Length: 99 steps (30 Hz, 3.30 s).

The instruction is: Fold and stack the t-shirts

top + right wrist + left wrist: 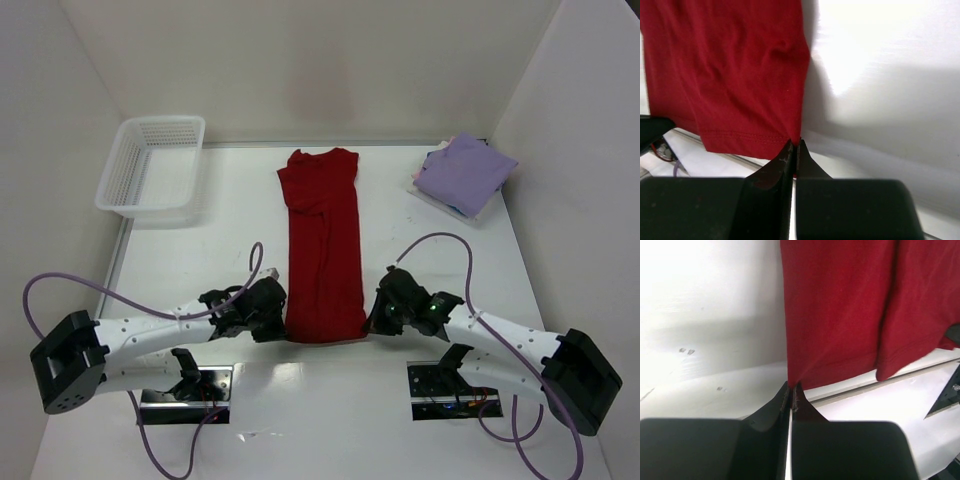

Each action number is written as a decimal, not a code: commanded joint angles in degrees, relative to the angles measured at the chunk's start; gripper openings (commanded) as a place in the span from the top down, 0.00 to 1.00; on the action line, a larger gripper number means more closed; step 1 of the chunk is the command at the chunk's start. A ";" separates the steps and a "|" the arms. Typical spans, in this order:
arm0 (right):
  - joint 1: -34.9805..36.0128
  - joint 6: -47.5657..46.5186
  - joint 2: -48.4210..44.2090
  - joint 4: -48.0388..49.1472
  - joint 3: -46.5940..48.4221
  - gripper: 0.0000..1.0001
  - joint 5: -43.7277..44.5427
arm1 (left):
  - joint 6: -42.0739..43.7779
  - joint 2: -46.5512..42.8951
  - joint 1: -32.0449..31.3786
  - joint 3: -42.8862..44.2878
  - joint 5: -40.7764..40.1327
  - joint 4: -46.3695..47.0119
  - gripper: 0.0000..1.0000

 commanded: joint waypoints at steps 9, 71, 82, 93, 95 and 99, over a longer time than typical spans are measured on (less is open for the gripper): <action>-0.19 -0.97 0.00 -6.25 15.50 1.00 7.72 | 7.66 -3.27 5.65 9.51 -5.15 -12.28 1.00; -25.33 -21.80 56.78 5.44 58.75 0.80 4.55 | 44.41 50.87 40.28 55.74 15.86 1.25 0.67; -26.38 -19.78 55.73 6.76 59.27 0.56 2.71 | 46.87 52.46 40.28 59.70 21.48 0.11 0.55; -26.38 -19.60 45.71 8.52 55.49 0.92 1.57 | 49.41 41.92 36.51 53.28 26.92 0.11 0.38; -26.38 -19.60 43.96 8.52 54.44 0.94 -0.89 | 49.94 41.38 34.67 52.76 29.65 -0.42 0.55; -24.46 -19.60 42.28 9.13 52.86 0.97 -1.42 | 50.47 39.89 31.42 51.54 31.32 -0.42 0.79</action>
